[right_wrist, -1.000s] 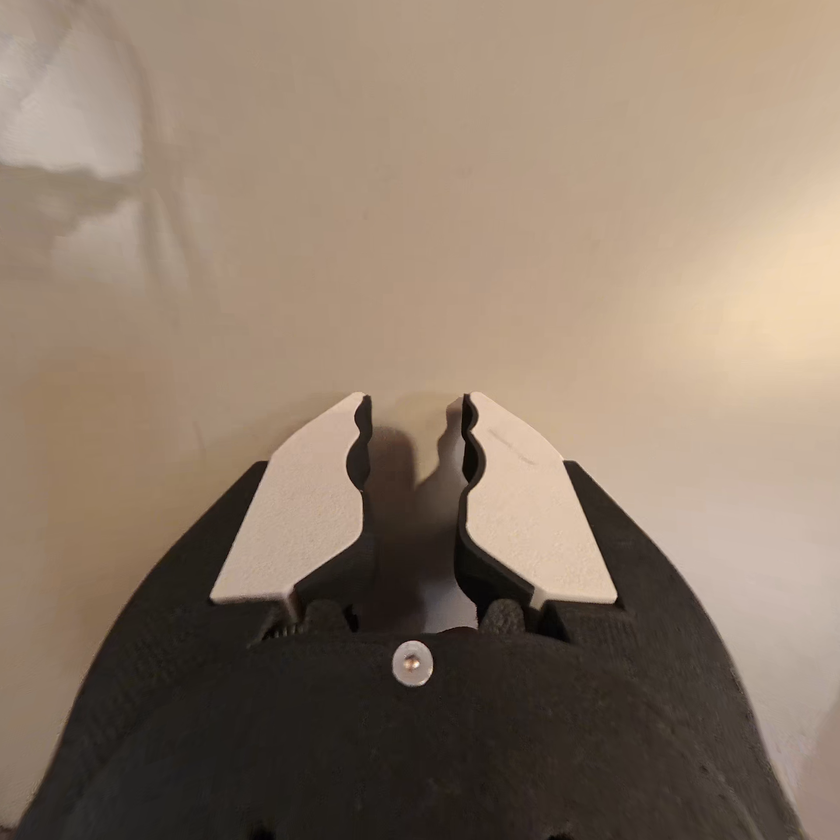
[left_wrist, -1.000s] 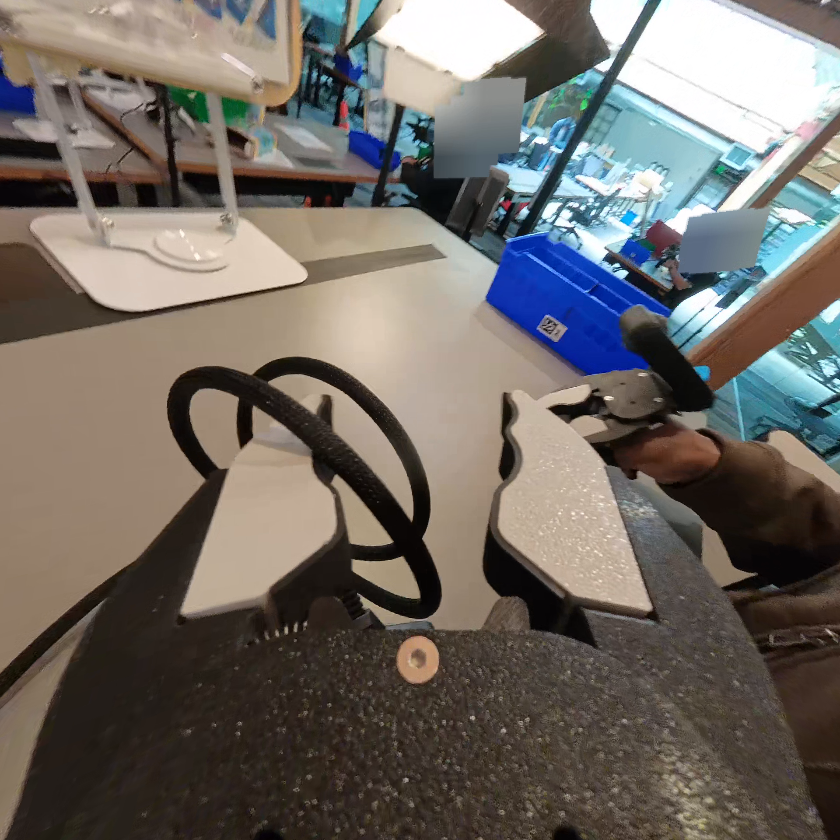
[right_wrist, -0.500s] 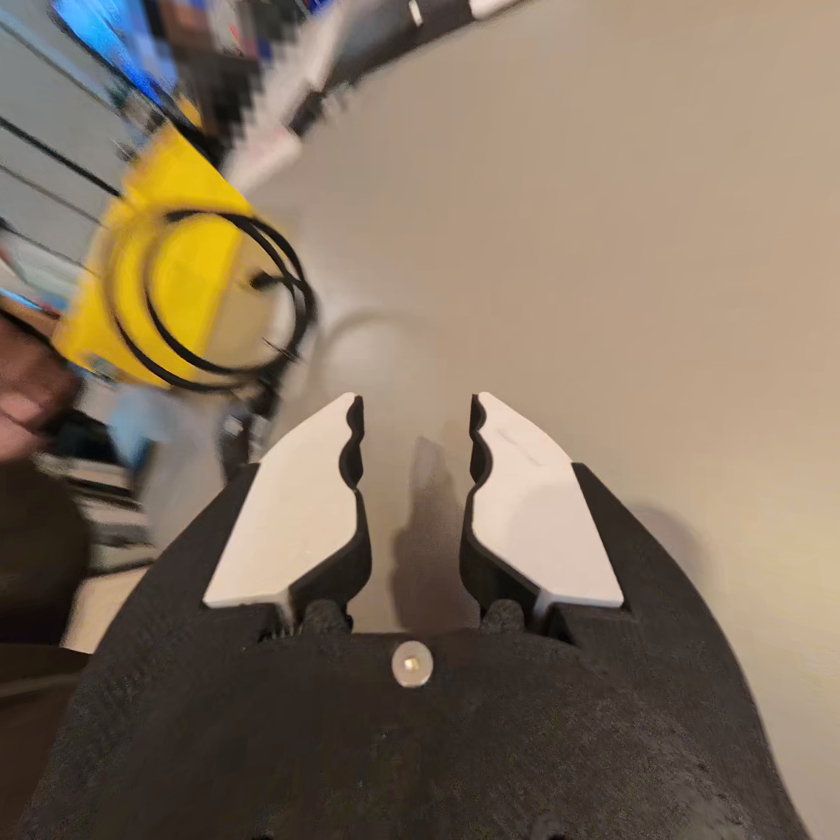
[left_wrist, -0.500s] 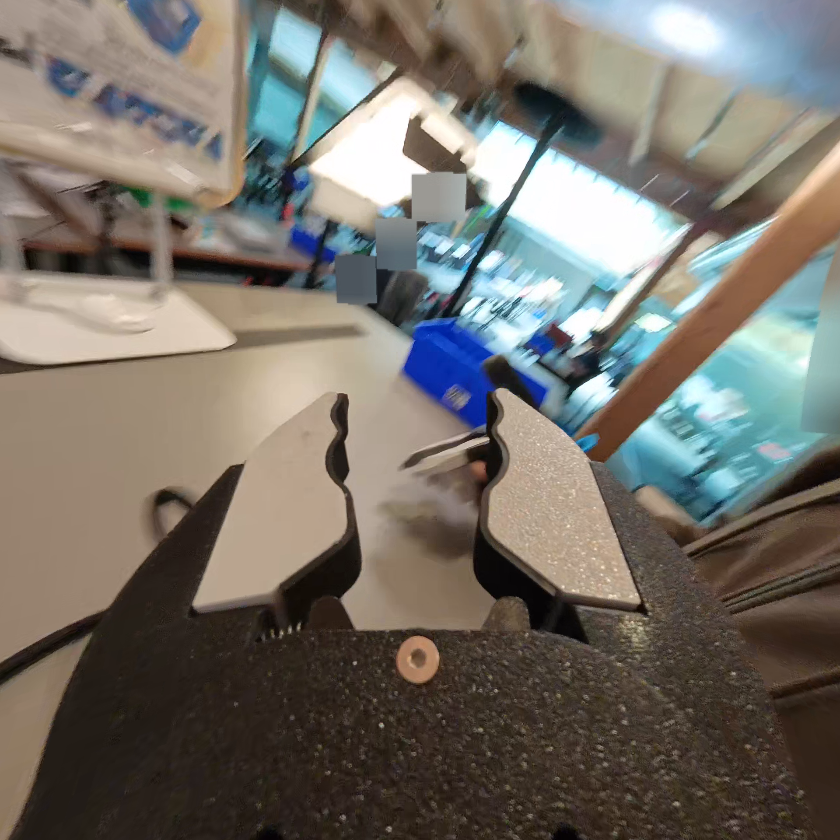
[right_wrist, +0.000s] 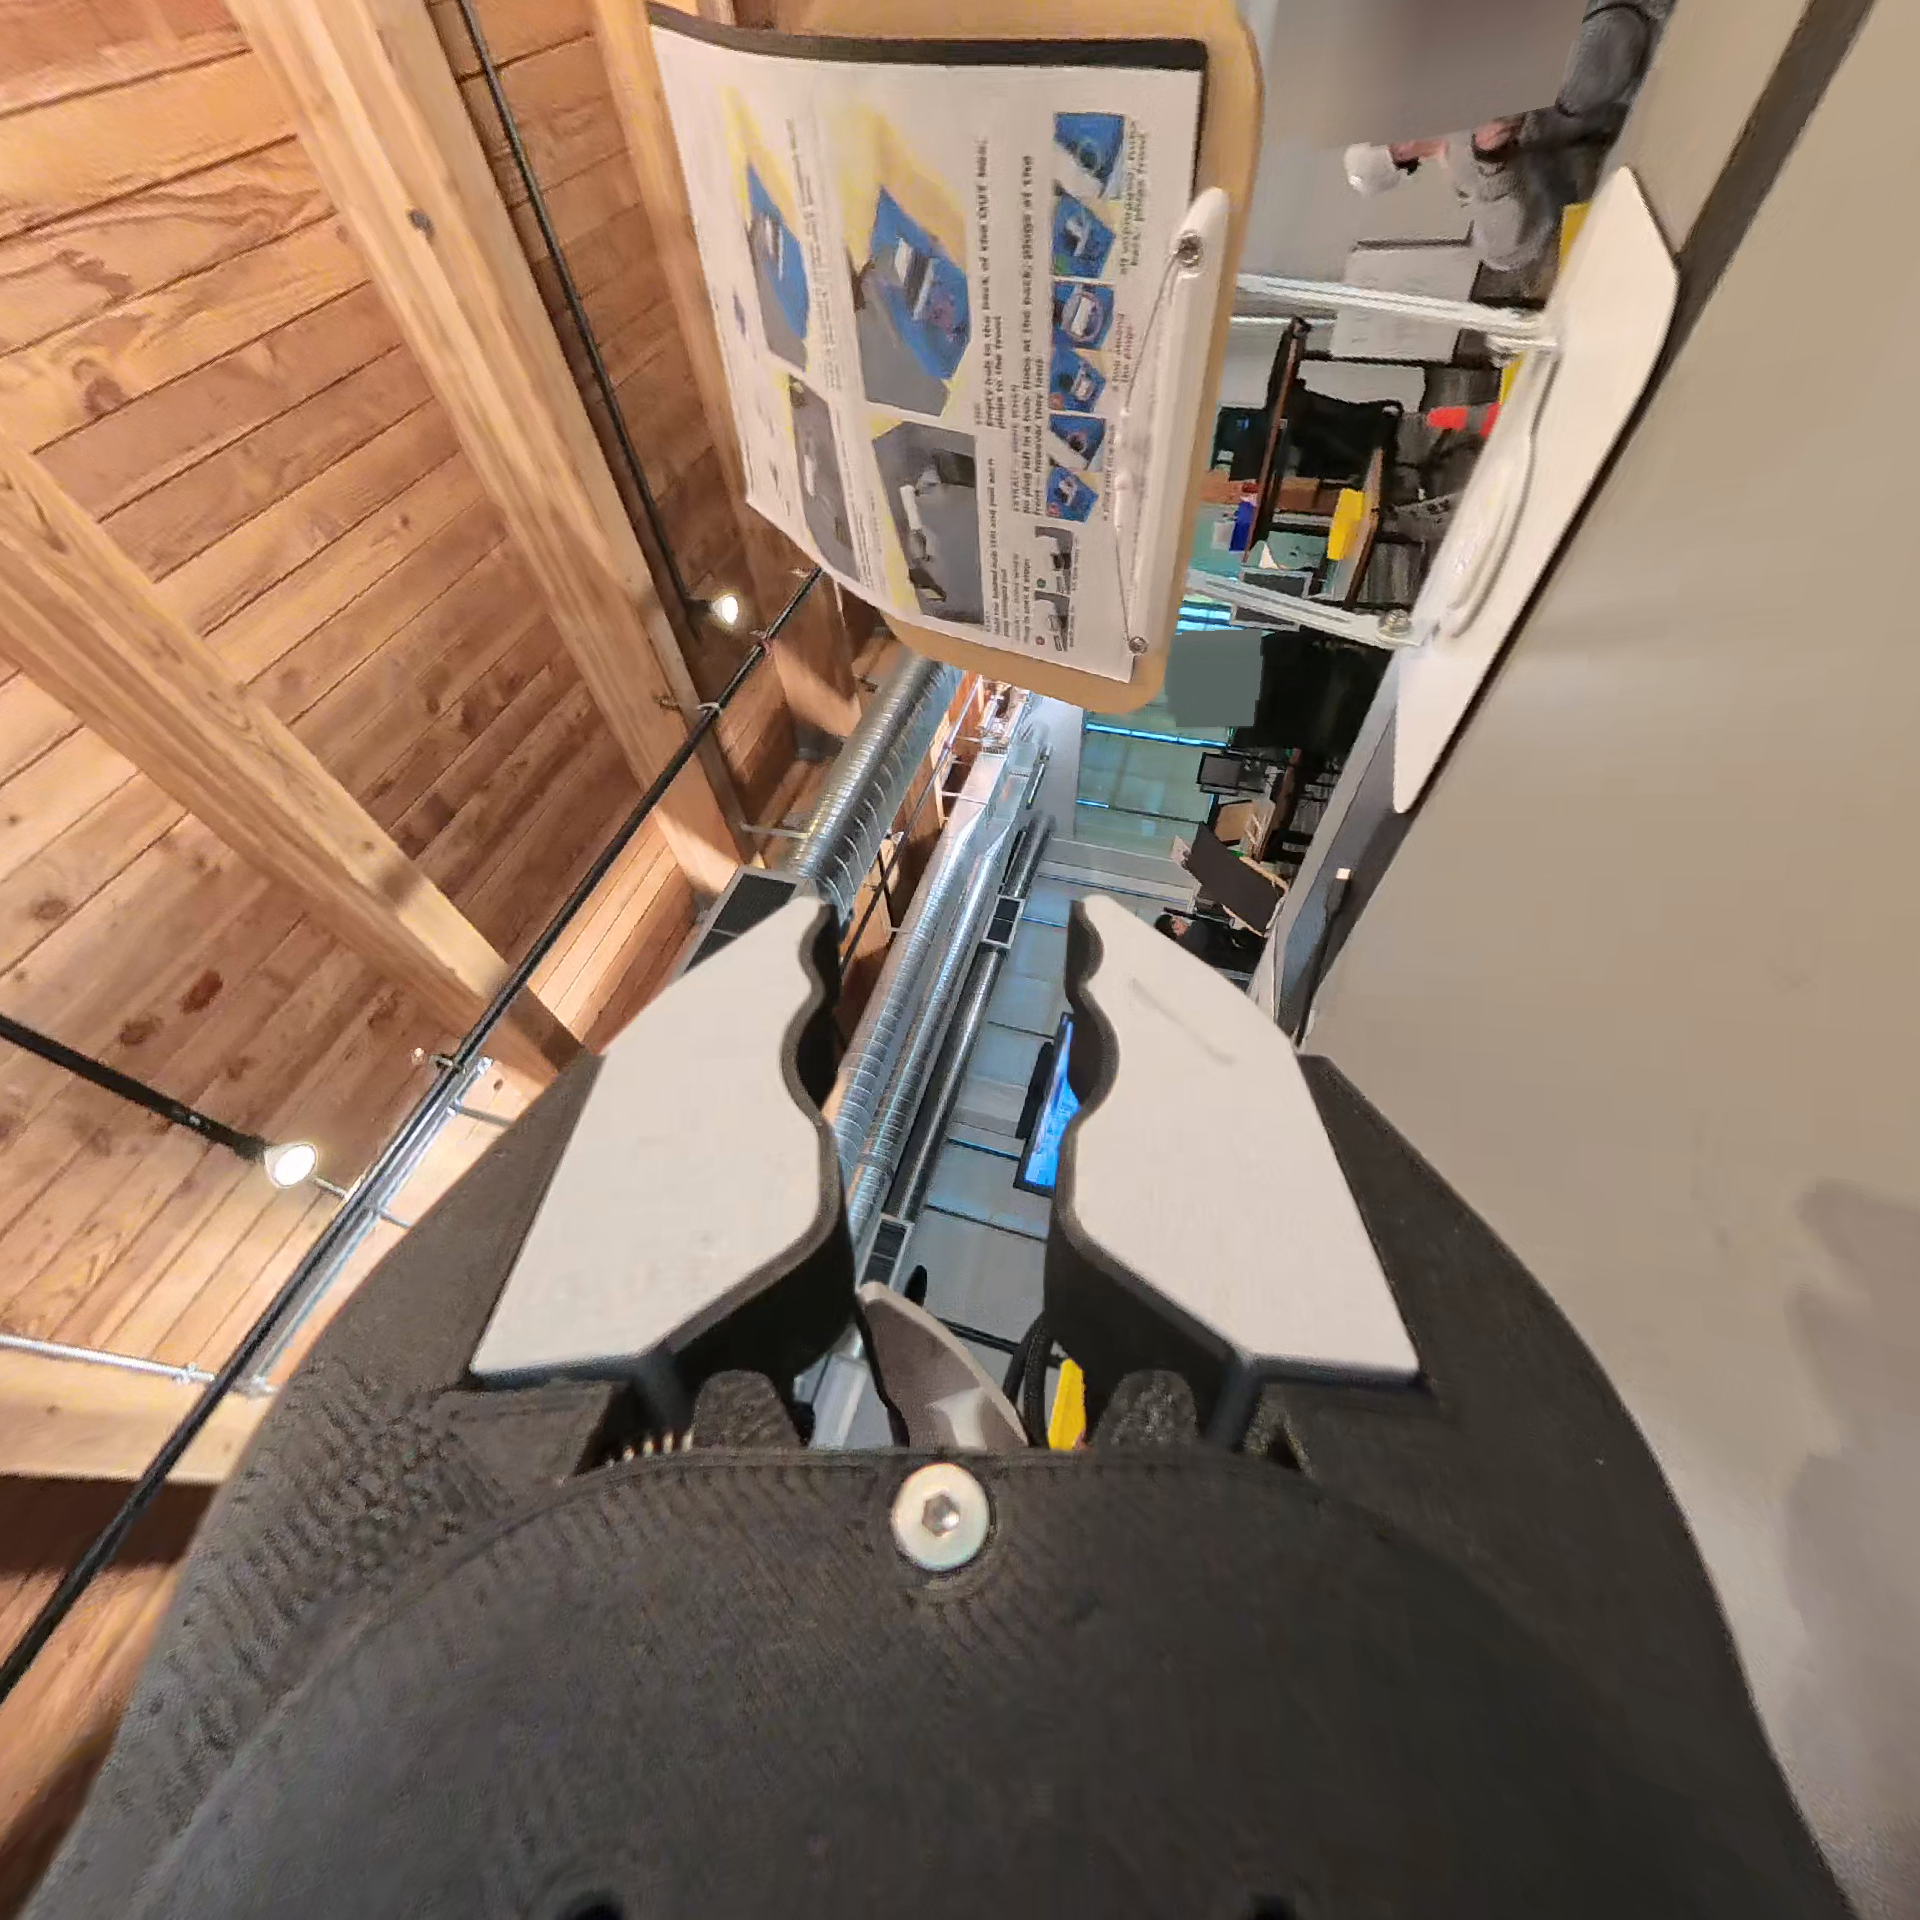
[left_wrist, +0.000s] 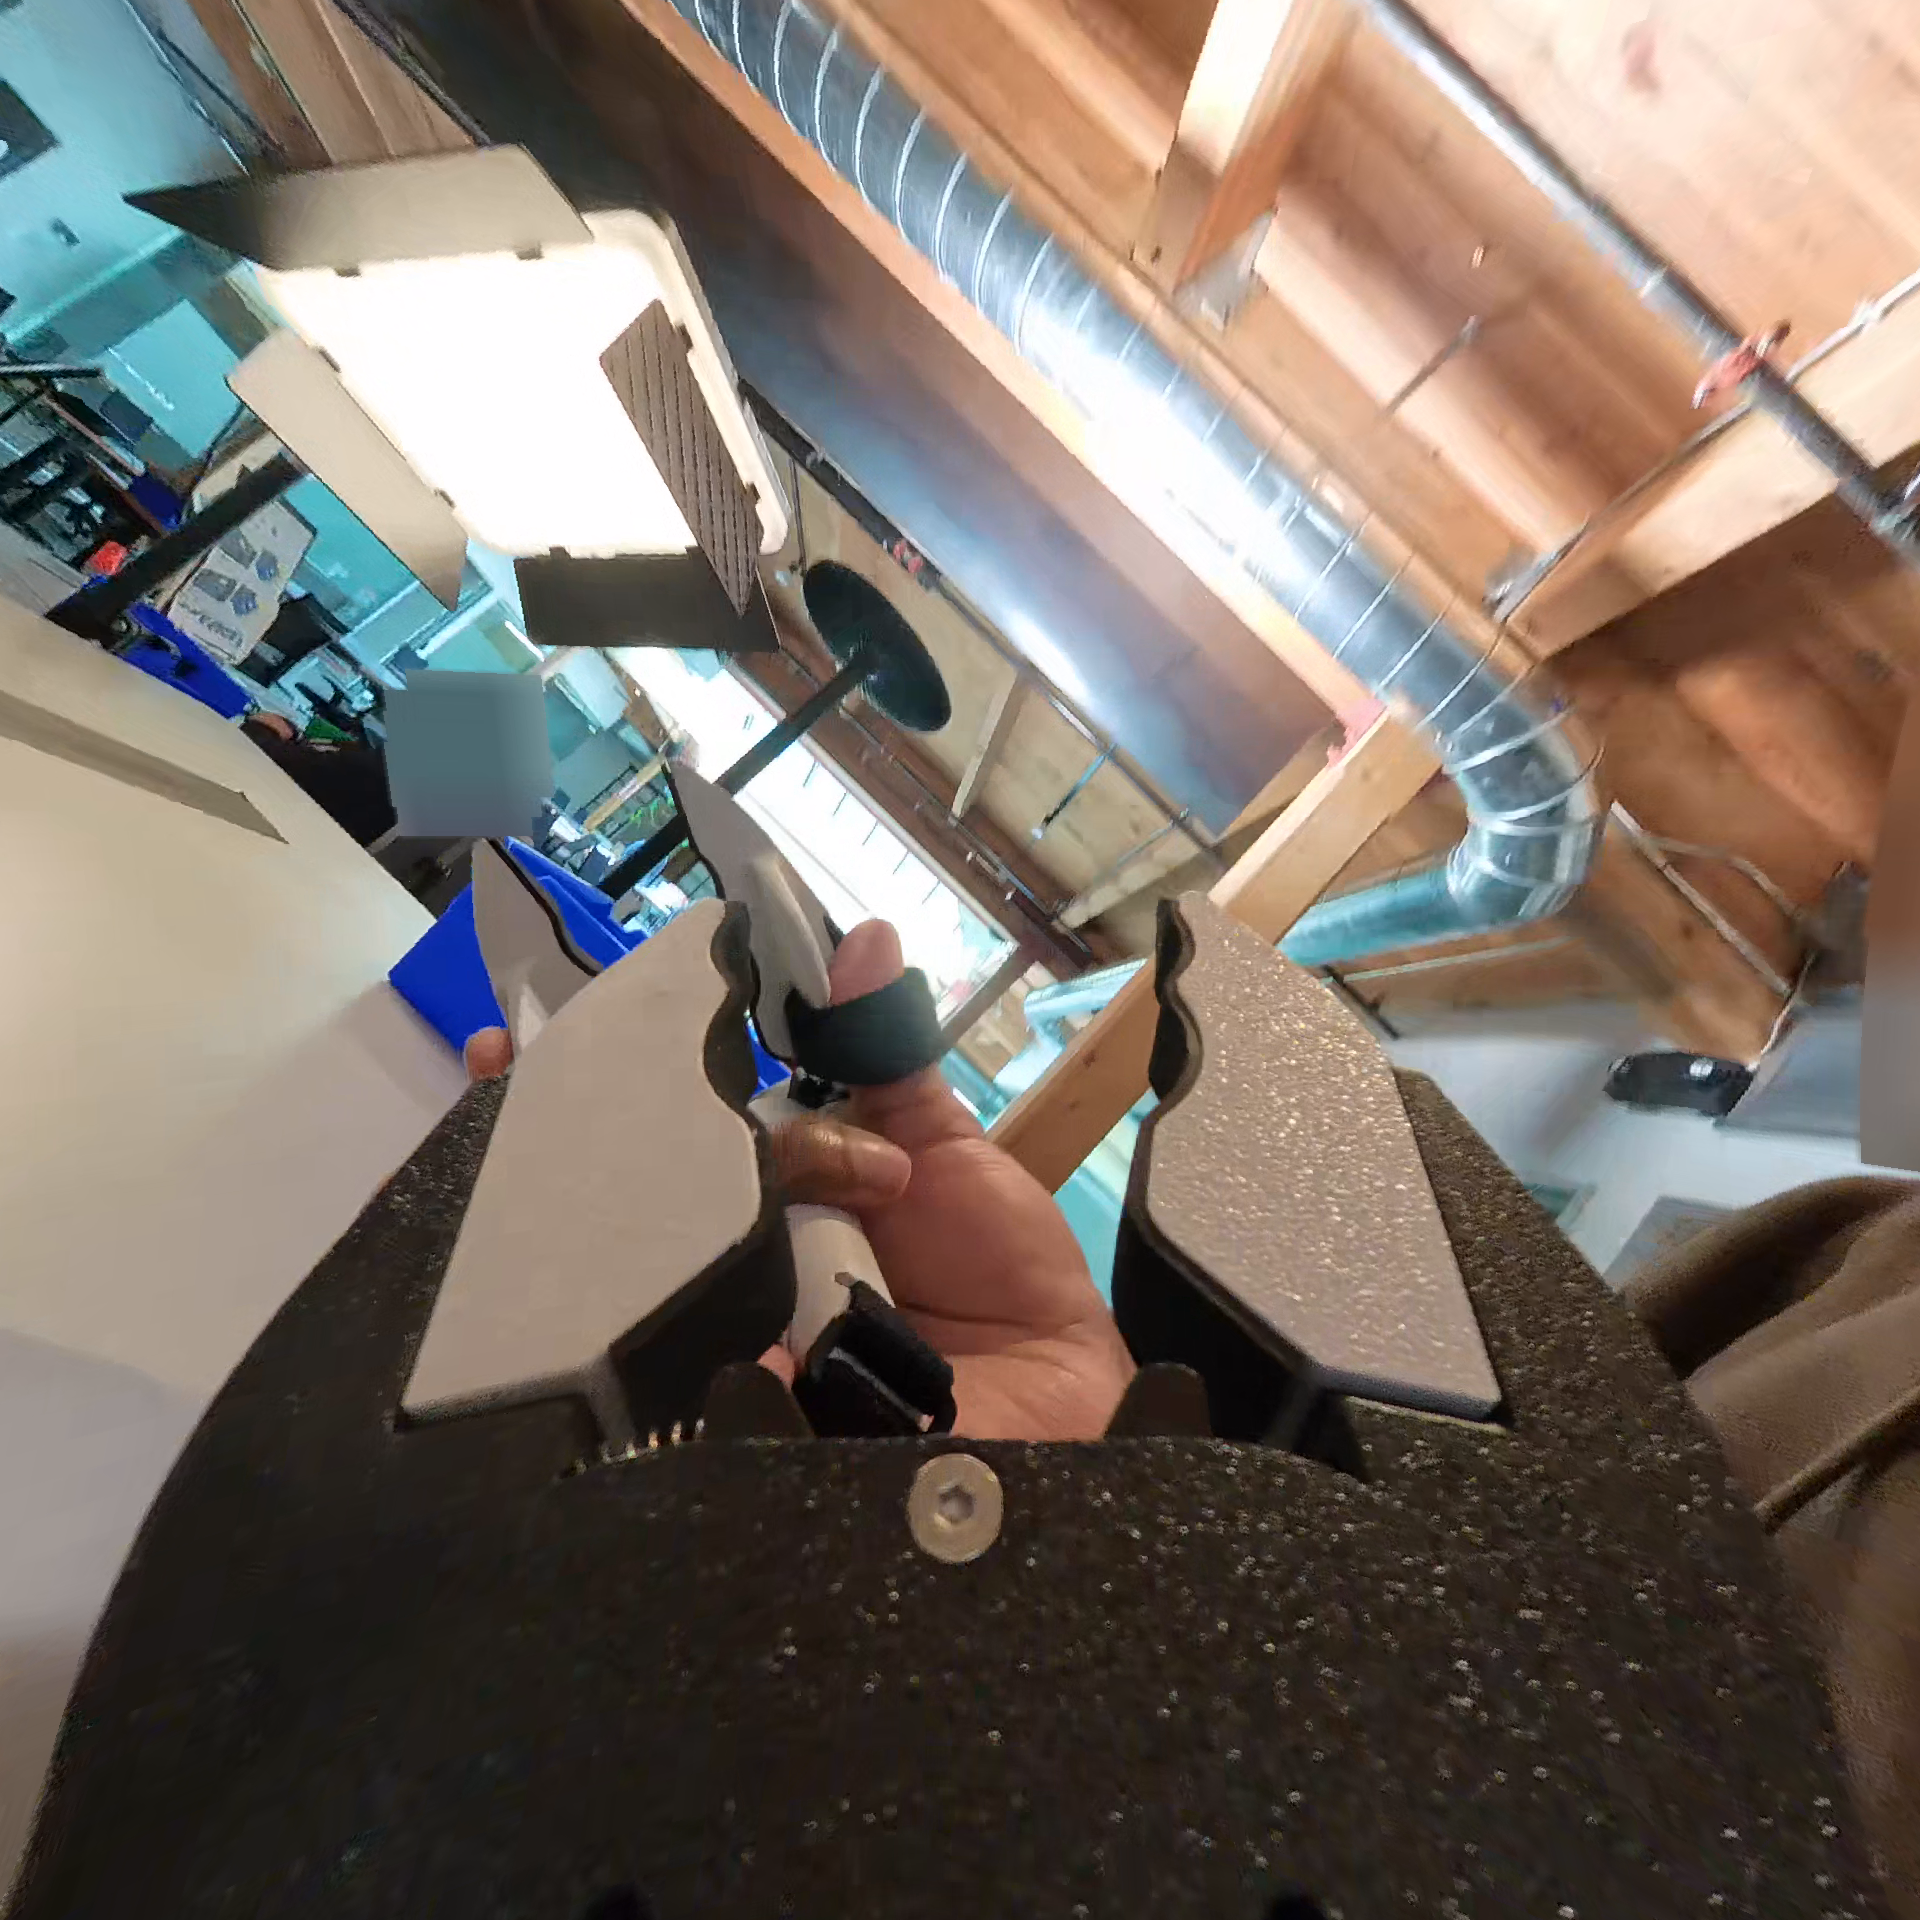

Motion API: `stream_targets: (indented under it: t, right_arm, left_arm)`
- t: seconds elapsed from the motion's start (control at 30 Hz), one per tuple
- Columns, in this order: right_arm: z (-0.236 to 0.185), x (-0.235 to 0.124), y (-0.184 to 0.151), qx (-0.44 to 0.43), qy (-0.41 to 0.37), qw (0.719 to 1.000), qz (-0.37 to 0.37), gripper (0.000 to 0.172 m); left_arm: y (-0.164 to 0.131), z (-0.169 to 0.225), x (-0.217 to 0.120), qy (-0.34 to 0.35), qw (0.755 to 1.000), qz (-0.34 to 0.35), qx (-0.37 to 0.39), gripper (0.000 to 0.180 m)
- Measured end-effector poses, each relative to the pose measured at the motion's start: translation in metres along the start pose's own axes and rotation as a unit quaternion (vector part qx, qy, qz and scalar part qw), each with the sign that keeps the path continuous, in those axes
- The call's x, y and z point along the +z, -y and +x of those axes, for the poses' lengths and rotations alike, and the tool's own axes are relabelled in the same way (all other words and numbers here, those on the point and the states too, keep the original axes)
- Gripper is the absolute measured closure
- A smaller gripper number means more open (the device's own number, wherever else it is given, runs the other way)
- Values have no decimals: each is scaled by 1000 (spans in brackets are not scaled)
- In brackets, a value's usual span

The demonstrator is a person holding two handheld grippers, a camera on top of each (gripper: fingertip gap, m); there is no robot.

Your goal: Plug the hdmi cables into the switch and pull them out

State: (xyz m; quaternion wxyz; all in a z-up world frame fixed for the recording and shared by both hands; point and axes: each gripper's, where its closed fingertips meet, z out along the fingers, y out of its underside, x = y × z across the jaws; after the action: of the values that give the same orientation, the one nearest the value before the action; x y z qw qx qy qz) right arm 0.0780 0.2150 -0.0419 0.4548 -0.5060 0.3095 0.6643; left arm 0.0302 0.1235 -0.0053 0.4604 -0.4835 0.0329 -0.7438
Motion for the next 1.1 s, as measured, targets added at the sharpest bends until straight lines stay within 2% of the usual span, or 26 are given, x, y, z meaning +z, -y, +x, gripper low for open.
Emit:
stream_targets:
  t: [0.1,0.23,0.3,0.37,0.4,0.5,0.57,0.63,0.7,0.73,0.8,0.87,0.97,1.1]
  right_arm:
    - [-14,-1,6,-19,34,999,18,132]
    - [-37,2,10,-25,85,996,21,134]
    - [-59,3,17,-38,136,990,25,149]
    - [-81,5,13,-50,175,983,23,159]
    - [-91,6,4,-63,182,981,15,164]
    - [-98,6,-9,-182,119,976,11,172]
    - [-77,3,-4,-185,71,980,15,172]
    - [-51,-1,3,-197,22,980,17,172]
    - [-37,-9,7,-213,12,977,20,171]
    - [-29,-13,7,-238,-7,971,16,171]
    - [-13,-21,-2,-303,-53,951,-29,172]
    - [-12,-27,-23,-329,-32,940,-86,168]
    - [-11,-38,-74,-287,23,936,-202,159]
    - [-15,-49,-116,-223,92,928,-284,157]
  left_arm:
    - [-9,-3,3,11,999,-19,26,104]
    - [-11,11,7,-35,999,-11,7,104]
    - [-14,21,7,-72,997,8,-41,106]
    - [1,31,5,-106,990,74,-64,111]
    - [7,38,4,-126,985,85,-76,111]
    - [-3,51,7,-115,992,42,-35,93]
    - [-16,47,8,-86,996,6,-21,80]
    - [-26,27,6,-31,999,-18,-19,79]
    - [-18,9,2,13,999,-2,-34,93]
    - [-11,13,2,-9,999,12,-44,117]
    - [3,-2,1,28,999,9,-18,119]
    - [32,-15,-5,57,996,64,-15,122]
    - [68,-29,-15,81,984,157,-5,122]
    - [89,-36,-17,99,979,179,19,129]
